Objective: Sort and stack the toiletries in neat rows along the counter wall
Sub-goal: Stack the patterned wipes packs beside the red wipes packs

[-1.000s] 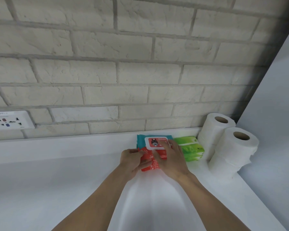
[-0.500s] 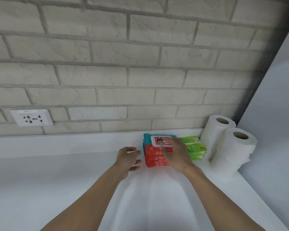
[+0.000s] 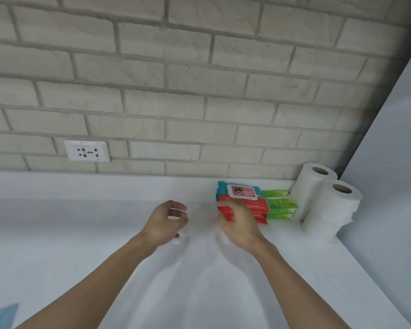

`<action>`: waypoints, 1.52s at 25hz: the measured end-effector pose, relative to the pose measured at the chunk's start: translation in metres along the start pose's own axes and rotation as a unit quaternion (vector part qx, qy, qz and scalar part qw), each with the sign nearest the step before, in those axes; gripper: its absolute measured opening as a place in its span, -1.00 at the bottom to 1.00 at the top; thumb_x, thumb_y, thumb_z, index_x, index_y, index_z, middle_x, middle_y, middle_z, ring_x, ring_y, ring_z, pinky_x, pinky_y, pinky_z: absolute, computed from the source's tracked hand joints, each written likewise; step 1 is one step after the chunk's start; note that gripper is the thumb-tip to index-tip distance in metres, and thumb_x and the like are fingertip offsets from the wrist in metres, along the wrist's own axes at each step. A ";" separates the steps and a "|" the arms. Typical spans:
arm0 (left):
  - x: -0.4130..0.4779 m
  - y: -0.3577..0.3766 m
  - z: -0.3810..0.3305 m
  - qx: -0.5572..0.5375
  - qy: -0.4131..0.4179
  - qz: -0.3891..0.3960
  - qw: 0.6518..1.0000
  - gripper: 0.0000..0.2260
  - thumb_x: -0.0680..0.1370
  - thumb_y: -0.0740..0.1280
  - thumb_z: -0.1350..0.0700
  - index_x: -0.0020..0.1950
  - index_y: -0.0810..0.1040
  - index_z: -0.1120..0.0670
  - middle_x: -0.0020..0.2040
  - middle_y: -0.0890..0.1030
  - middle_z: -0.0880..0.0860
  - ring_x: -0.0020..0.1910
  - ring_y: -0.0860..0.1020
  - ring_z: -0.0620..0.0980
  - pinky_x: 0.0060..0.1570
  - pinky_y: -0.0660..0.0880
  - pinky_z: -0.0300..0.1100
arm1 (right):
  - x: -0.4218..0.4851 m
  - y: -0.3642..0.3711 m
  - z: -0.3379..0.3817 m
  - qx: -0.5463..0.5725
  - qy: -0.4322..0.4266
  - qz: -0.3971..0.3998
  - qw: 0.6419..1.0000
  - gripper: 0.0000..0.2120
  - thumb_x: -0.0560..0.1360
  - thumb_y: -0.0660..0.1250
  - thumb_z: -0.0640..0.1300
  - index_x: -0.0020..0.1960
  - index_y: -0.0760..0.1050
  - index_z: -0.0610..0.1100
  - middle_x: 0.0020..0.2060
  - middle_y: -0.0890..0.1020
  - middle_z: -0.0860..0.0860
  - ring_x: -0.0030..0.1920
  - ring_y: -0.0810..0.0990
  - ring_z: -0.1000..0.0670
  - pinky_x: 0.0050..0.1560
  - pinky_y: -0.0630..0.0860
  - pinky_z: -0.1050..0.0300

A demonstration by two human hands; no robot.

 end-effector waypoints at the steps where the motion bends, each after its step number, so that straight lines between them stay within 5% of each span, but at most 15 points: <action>1: -0.010 -0.010 0.004 0.020 0.007 -0.002 1.000 -0.84 0.50 0.37 0.23 0.03 0.56 0.03 -0.03 0.62 0.04 -0.22 0.57 -0.01 -0.23 0.56 -0.13 | -0.008 0.006 0.010 0.012 -0.005 0.005 1.000 -0.78 0.52 0.36 -0.15 0.16 0.59 -0.03 0.08 0.57 0.10 0.11 0.52 0.10 0.14 0.36 0.38; 6: -0.061 -0.064 0.028 0.105 0.057 0.001 0.993 -0.83 0.51 0.38 0.22 0.04 0.53 0.00 0.03 0.56 -0.04 -0.23 0.57 -0.04 -0.31 0.51 -0.27 | -0.046 0.046 0.058 0.075 -0.002 0.042 0.996 -0.80 0.53 0.34 -0.18 0.07 0.58 0.07 0.09 0.57 0.15 0.05 0.49 0.27 0.07 0.32 0.50; 10: -0.094 -0.110 0.054 0.149 0.075 -0.027 0.986 -0.80 0.48 0.40 0.17 0.00 0.51 -0.11 0.02 0.57 -0.12 -0.07 0.57 -0.03 -0.17 0.52 -0.27 | -0.075 0.092 0.090 0.109 0.027 0.091 0.990 -0.83 0.55 0.32 -0.11 0.04 0.56 0.16 0.10 0.57 0.21 0.11 0.51 0.15 -0.07 0.36 0.48; 20: -0.159 -0.230 0.107 0.211 0.065 -0.074 0.973 -0.78 0.49 0.41 0.16 0.03 0.49 -0.10 0.05 0.56 -0.16 0.01 0.52 -0.12 -0.15 0.40 -0.41 | -0.140 0.213 0.175 0.113 0.030 0.221 0.968 -0.85 0.56 0.29 -0.05 0.07 0.58 0.11 0.05 0.61 0.22 0.09 0.56 0.11 0.08 0.46 0.31; 29: -0.188 -0.312 0.147 0.412 -0.003 0.014 0.911 -0.57 0.47 0.42 -0.05 0.29 0.38 -0.11 0.28 0.47 -0.07 0.23 0.40 -0.05 0.24 0.40 -0.13 | -0.184 0.281 0.239 0.024 -0.012 0.291 0.956 -0.77 0.56 0.28 0.01 0.20 0.53 0.07 0.18 0.55 0.06 0.19 0.51 0.03 0.22 0.48 0.11; 33: -0.184 -0.336 0.167 0.502 -0.067 0.063 0.860 -0.30 0.40 0.39 -0.27 0.46 0.22 -0.14 0.40 0.39 -0.09 0.39 0.28 0.04 0.37 0.31 0.03 | -0.197 0.304 0.249 -0.107 -0.005 0.271 0.956 -0.56 0.48 0.29 0.23 0.28 0.41 0.06 0.20 0.47 0.00 0.23 0.39 -0.07 0.21 0.36 0.06; 38: -0.170 -0.345 0.176 0.528 -0.095 0.103 0.838 -0.16 0.33 0.38 -0.38 0.50 0.16 -0.13 0.38 0.40 -0.09 0.39 0.23 0.06 0.39 0.23 0.13 | -0.203 0.318 0.260 -0.092 0.034 0.226 0.969 -0.60 0.47 0.34 0.23 0.19 0.40 0.05 0.16 0.42 0.02 0.20 0.40 -0.07 0.20 0.35 0.07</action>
Point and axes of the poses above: each hand's wrist, its own x-axis towards the middle knuckle, its own y-axis out of the palm, z = x × y, the point moved 5 cm from there along x, towards the middle knuckle
